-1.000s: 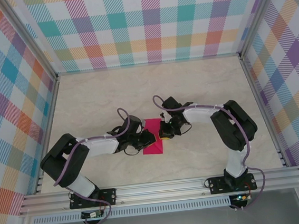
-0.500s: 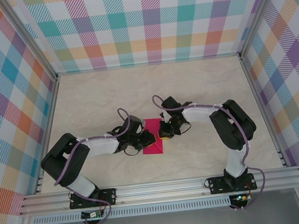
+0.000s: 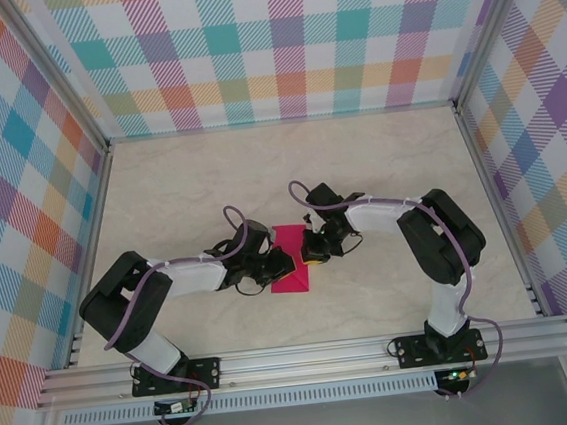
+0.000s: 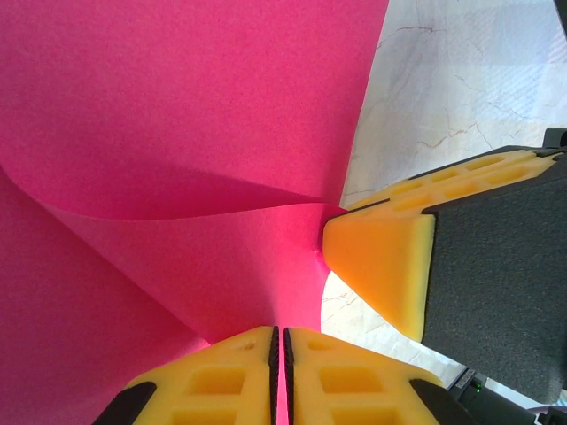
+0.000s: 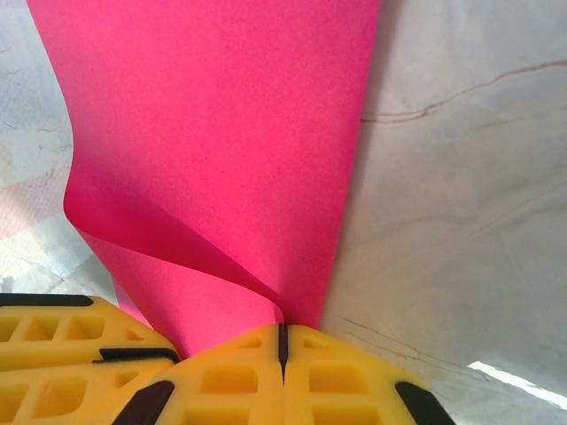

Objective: Fold a paper plane with a square sheet of paper (pick it up from the middle)
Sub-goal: Fold the triangle a second time at the center of the table.

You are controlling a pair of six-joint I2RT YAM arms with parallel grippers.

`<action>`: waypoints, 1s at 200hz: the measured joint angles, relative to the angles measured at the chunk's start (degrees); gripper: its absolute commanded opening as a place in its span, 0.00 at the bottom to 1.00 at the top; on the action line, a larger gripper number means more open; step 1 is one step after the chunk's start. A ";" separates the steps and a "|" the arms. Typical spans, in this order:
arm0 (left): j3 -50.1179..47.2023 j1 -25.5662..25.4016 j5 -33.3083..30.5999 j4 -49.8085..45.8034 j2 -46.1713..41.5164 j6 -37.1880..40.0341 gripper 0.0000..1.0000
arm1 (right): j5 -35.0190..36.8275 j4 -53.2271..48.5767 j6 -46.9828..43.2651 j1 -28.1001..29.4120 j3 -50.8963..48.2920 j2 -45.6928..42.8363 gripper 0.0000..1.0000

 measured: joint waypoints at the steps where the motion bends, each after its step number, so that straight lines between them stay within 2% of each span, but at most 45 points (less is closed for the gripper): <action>1: -0.02 0.00 0.00 0.00 0.00 0.00 0.12 | 0.00 0.00 0.00 0.00 0.00 0.00 0.05; 200: 0.04 -0.02 -0.76 -0.83 1.11 0.26 0.12 | 0.17 -0.24 0.00 0.02 0.35 0.63 0.05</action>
